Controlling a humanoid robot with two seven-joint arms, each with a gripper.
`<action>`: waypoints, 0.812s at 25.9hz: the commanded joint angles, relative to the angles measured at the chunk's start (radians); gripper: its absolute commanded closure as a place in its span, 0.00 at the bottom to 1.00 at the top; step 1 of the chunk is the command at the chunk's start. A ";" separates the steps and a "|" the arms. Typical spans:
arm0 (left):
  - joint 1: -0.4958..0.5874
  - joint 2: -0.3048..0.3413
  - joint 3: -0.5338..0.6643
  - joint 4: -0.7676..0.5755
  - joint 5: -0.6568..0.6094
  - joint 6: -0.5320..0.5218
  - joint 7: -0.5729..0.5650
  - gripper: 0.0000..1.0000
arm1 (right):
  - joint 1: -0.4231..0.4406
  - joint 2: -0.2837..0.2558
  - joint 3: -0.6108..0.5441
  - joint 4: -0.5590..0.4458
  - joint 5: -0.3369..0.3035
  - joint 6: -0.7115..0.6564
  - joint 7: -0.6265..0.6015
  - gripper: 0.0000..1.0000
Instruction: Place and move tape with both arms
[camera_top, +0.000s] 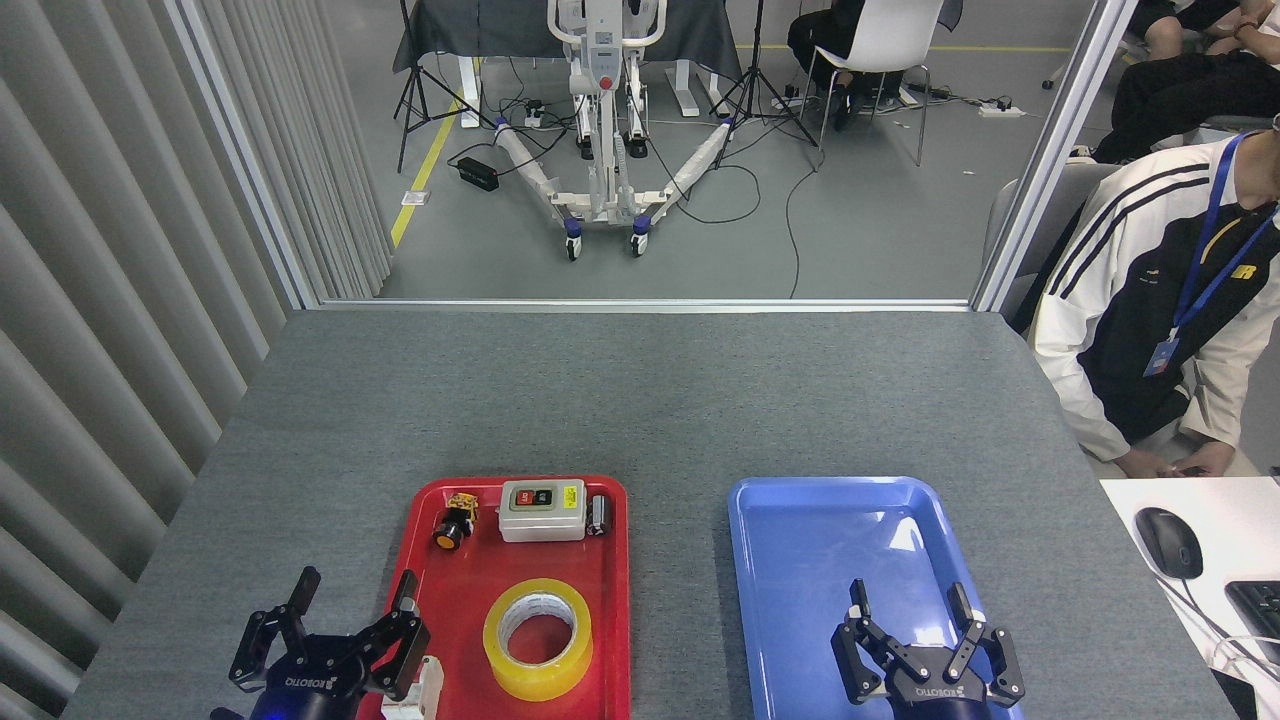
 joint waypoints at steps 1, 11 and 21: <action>0.011 0.001 0.006 -0.001 0.001 0.011 -0.004 0.00 | 0.000 0.000 0.000 0.000 0.002 0.000 0.000 0.00; 0.012 0.008 0.003 -0.001 0.002 0.016 -0.012 0.00 | 0.000 0.000 0.000 0.000 0.002 0.000 0.000 0.00; 0.008 0.010 -0.008 -0.002 0.004 0.053 -0.017 0.00 | 0.000 0.005 0.000 0.002 0.006 0.000 0.000 0.00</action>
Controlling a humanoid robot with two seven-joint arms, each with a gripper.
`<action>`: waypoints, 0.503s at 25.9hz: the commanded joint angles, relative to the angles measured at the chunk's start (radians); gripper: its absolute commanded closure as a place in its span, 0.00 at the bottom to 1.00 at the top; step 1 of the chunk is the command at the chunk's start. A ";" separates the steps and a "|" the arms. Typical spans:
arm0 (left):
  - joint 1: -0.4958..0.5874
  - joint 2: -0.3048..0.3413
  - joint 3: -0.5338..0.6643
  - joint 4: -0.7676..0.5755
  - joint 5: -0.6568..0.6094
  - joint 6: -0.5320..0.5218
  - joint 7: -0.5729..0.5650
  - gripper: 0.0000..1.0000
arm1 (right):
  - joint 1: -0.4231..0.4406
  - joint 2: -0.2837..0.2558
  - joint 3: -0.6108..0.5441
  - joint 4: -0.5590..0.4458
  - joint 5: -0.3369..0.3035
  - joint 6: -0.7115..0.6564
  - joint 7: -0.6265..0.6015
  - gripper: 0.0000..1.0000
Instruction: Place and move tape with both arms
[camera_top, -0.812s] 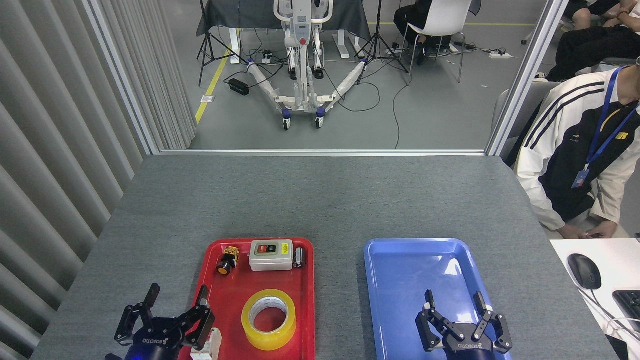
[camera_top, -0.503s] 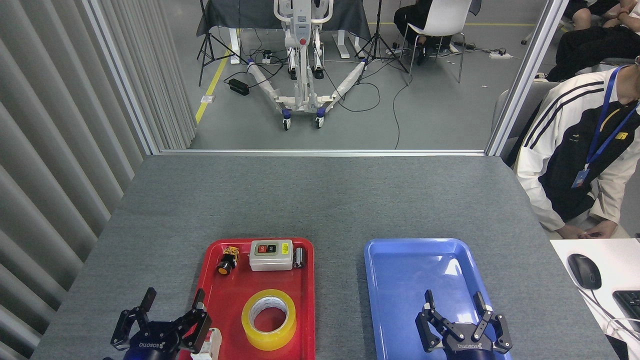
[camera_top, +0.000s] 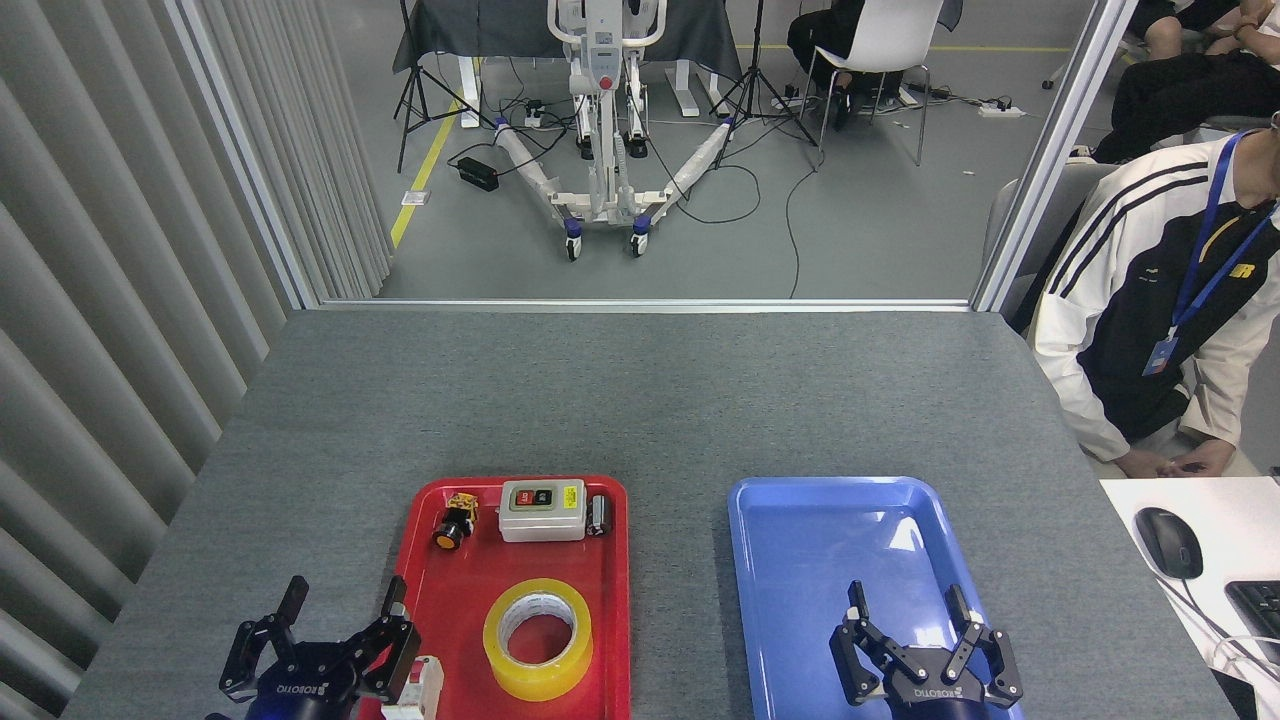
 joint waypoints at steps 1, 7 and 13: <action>-0.005 0.002 -0.010 -0.001 0.000 0.009 -0.002 0.00 | 0.000 0.002 0.000 0.001 0.007 0.000 0.000 0.00; -0.045 0.029 -0.058 -0.001 0.000 0.024 -0.003 0.00 | 0.000 0.004 0.000 0.001 0.012 0.000 0.000 0.00; -0.169 0.055 -0.153 -0.001 0.043 0.023 -0.350 0.01 | 0.000 0.006 0.000 0.001 0.015 0.005 0.000 0.00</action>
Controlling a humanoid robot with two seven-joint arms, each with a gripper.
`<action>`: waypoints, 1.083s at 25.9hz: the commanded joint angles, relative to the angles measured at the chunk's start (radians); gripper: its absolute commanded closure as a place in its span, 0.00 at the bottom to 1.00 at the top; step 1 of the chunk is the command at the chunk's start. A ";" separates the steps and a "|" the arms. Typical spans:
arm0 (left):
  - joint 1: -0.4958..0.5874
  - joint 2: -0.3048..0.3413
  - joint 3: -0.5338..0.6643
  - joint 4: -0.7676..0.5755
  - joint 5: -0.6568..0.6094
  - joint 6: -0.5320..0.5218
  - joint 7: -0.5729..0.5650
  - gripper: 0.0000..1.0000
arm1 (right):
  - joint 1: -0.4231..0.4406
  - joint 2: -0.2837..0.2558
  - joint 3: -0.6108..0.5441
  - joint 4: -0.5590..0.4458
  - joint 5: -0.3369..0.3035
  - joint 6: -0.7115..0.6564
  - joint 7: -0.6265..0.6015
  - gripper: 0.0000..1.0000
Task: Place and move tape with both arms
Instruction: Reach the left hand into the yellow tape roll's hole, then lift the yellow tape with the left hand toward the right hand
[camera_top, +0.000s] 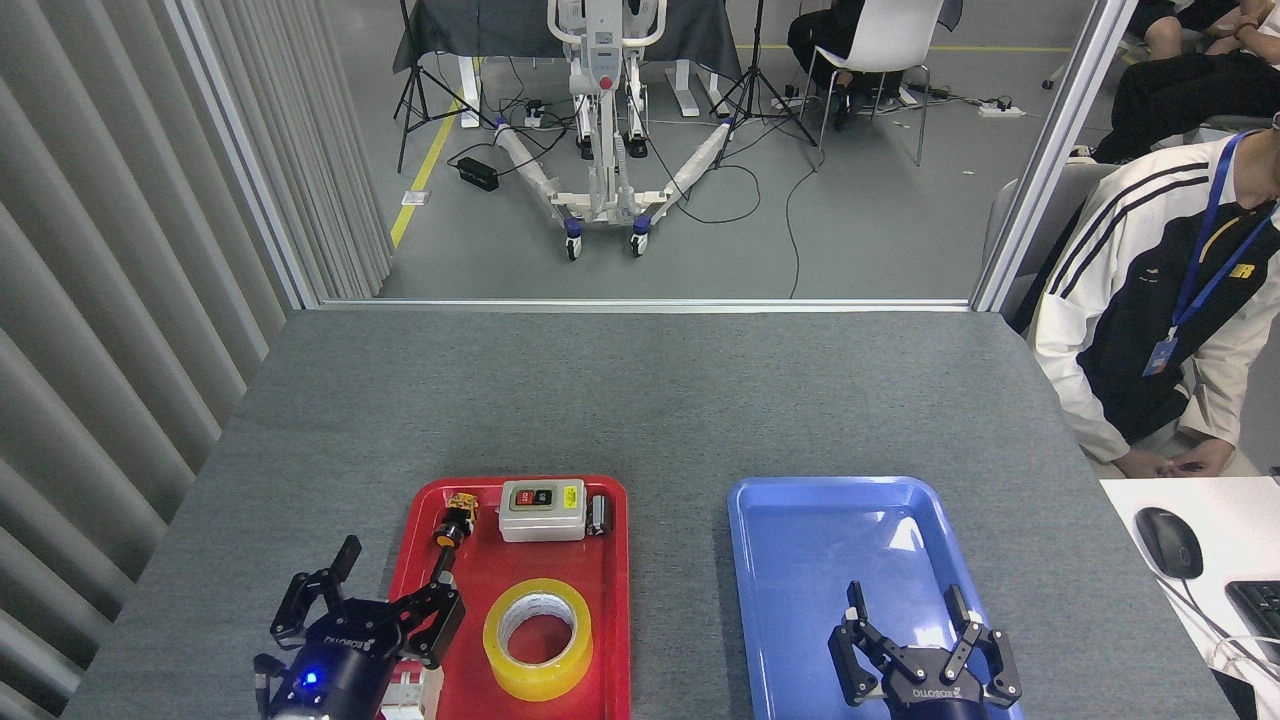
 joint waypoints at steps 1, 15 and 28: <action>-0.080 0.007 -0.036 0.000 0.044 0.002 -0.317 0.01 | 0.000 0.001 0.000 0.000 0.001 0.002 0.000 0.00; -0.318 0.009 -0.194 0.086 0.091 -0.011 -0.980 0.01 | 0.002 0.001 0.000 0.005 0.001 0.002 0.000 0.00; -0.454 0.009 -0.237 0.345 0.093 -0.038 -1.094 0.01 | 0.000 0.003 0.000 0.006 0.001 0.002 0.000 0.00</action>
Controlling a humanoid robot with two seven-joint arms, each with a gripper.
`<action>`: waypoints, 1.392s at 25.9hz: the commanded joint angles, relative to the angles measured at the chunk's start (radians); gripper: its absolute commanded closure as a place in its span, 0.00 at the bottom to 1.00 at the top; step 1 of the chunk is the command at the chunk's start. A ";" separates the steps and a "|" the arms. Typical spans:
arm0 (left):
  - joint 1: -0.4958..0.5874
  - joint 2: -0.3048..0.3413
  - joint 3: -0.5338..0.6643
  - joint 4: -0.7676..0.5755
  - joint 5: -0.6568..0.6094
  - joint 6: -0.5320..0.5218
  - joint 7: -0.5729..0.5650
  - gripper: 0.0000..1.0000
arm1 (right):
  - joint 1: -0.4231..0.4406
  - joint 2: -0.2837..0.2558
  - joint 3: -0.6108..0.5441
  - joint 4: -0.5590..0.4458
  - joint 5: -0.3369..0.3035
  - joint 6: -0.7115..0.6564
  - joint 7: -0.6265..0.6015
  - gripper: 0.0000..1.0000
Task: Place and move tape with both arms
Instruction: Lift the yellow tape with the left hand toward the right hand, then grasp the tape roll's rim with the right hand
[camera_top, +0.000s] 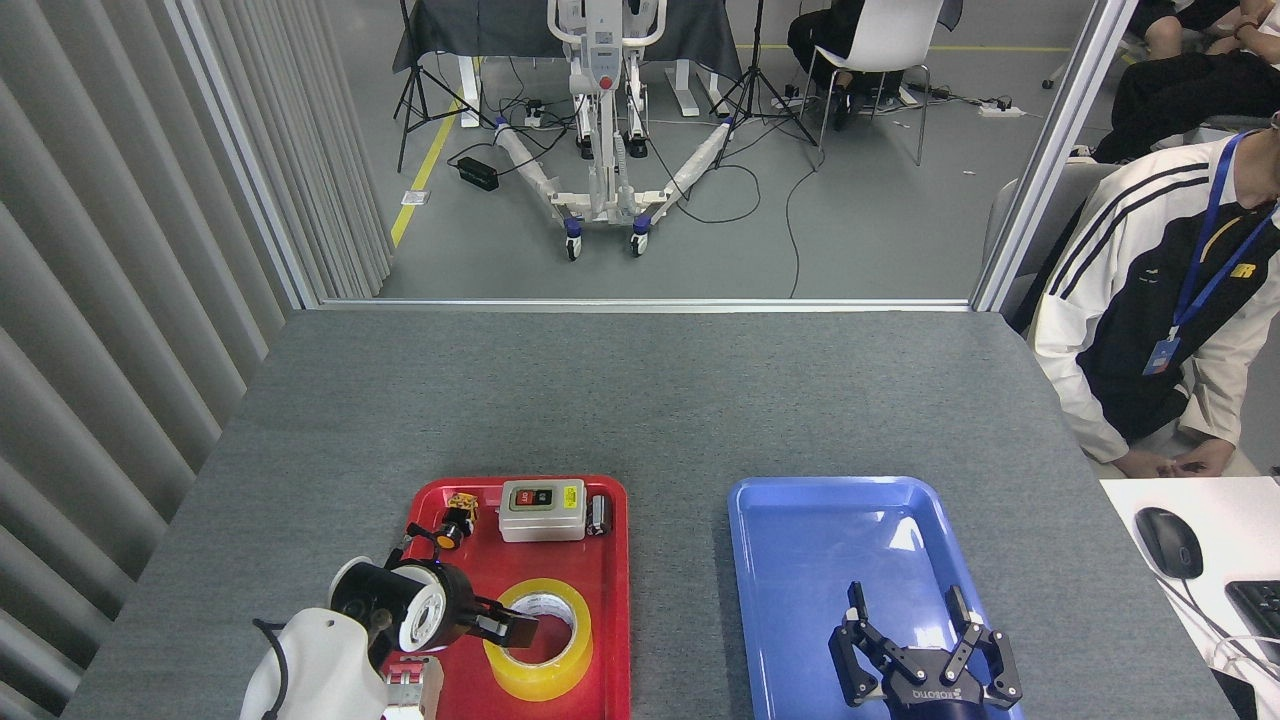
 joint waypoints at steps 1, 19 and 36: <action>-0.017 -0.004 -0.001 0.059 0.001 0.001 -0.004 0.01 | 0.000 0.001 0.000 0.000 0.000 0.000 0.000 0.00; -0.095 -0.030 -0.014 0.160 0.200 -0.239 0.004 1.00 | 0.000 0.004 0.000 0.000 0.006 -0.005 0.000 0.00; -0.116 -0.194 0.073 0.205 0.680 -0.761 0.070 1.00 | 0.042 -0.082 -0.054 -0.064 0.184 -0.861 -0.282 0.00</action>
